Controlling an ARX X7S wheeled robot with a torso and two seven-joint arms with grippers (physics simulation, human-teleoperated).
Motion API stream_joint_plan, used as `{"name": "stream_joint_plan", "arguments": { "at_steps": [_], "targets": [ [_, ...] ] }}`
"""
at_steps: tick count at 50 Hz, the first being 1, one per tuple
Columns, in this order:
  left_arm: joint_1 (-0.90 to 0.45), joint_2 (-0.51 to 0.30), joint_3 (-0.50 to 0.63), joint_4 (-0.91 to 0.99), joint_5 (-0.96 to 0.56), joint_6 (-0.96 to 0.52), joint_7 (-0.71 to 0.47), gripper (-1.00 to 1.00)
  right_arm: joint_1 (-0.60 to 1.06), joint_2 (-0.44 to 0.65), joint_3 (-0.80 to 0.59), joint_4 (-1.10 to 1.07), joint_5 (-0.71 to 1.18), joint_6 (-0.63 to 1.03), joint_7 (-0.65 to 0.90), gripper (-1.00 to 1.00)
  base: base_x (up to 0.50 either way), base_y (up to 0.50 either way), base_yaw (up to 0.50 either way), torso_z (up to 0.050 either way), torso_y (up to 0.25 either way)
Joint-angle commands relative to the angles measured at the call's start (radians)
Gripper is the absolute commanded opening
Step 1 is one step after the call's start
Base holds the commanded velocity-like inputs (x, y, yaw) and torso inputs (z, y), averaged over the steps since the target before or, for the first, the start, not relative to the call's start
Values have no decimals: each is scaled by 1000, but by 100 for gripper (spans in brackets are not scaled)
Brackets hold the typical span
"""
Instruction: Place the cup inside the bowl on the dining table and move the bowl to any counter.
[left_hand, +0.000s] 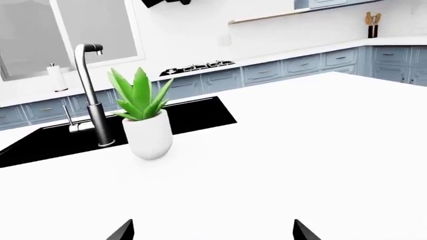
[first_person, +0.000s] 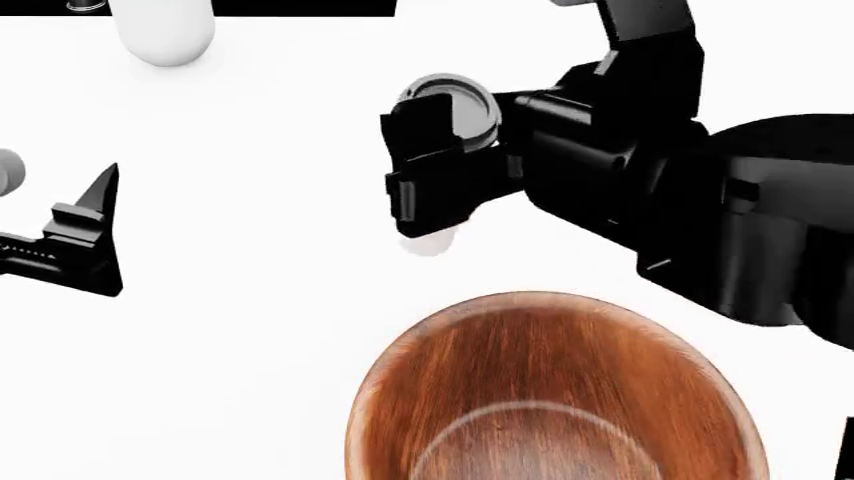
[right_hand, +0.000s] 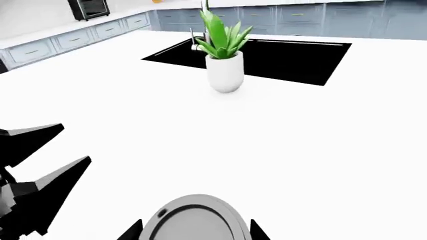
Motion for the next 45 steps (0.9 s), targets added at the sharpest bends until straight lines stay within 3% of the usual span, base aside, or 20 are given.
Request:
{"name": "stream_joint_plan", "arguments": {
  "at_steps": [1, 8, 17, 31, 45],
  "targets": [
    [1, -1, -2, 23, -5, -21, 0, 100, -80, 295, 57, -292, 914, -44, 676, -100, 0, 0, 0, 0, 0],
    [6, -4, -13, 19, -12, -12, 6, 100, -110, 505, 40, -440, 1195, -189, 804, -100, 0, 0, 0, 0, 0],
    [6, 5, -7, 33, -17, -23, -5, 100, -234, 558, 83, -489, 1212, -213, 809, -100, 0, 0, 0, 0, 0],
    [22, 7, -2, 28, -18, -7, -6, 100, -389, 515, 80, -433, 1081, -151, 769, -100, 0, 0, 0, 0, 0],
    [36, -1, 3, 13, -16, 13, -3, 100, -336, 367, -29, -259, 891, -45, 679, -100, 0, 0, 0, 0, 0]
  ]
}}
